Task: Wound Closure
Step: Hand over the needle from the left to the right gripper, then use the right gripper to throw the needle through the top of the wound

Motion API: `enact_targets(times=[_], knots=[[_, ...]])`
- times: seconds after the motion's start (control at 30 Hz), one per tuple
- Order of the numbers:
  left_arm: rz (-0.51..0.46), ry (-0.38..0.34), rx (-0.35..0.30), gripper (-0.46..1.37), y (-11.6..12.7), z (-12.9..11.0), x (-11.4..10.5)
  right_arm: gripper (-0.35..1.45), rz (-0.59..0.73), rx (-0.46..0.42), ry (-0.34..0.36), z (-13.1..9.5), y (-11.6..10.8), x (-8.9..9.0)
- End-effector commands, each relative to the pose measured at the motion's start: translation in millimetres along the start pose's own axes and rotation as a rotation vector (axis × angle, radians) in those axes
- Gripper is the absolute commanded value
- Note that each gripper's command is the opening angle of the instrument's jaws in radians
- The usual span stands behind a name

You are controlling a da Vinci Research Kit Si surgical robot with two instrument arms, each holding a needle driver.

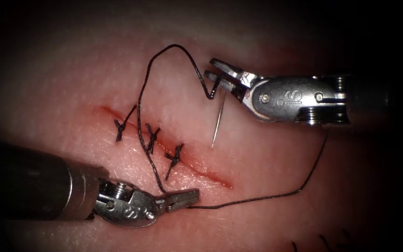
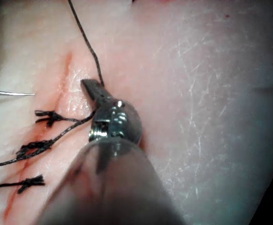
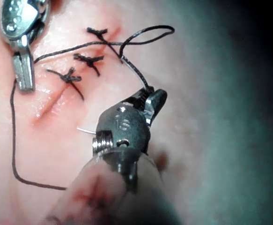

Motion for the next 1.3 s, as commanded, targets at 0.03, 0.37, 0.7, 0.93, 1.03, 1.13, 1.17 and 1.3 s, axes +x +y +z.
enact_targets(times=[0.03,0.37,0.7,0.93,1.03,1.13,1.17,1.3], knots=[[-0.001,0.000,-0.011,-0.35,-0.1,0.0,0.0,-0.35,-0.001,-0.007,0.000,0.0,-0.1,0.0],[-0.001,0.000,-0.012,-0.35,0.4,-0.7,0.3,-0.35,-0.005,-0.039,0.024,0.1,-0.9,0.2],[-0.008,-0.004,-0.023,-0.35,0.4,-2.7,1.4,-0.35,-0.016,-0.069,0.011,-1.8,-3.9,0.4],[-0.012,-0.003,-0.023,-0.35,0.1,-2.8,1.8,-0.35,0.020,-0.078,0.013,-2.8,-7.4,-0.1],[-0.012,-0.004,-0.022,-0.35,0.2,-2.8,1.7,-0.35,0.104,-0.092,0.010,-3.1,-7.0,-0.1],[-0.010,-0.005,-0.019,-0.35,0.5,-2.7,1.6,-0.35,0.187,-0.097,0.008,-2.9,-5.8,0.0],[-0.009,-0.002,-0.020,-0.35,0.7,-2.7,1.6,-0.35,0.212,-0.098,0.008,-2.8,-5.3,0.0],[-0.003,0.003,-0.018,-0.35,1.5,-3.0,1.3,-0.35,0.371,-0.068,-0.016,-2.1,-4.4,-0.3]])
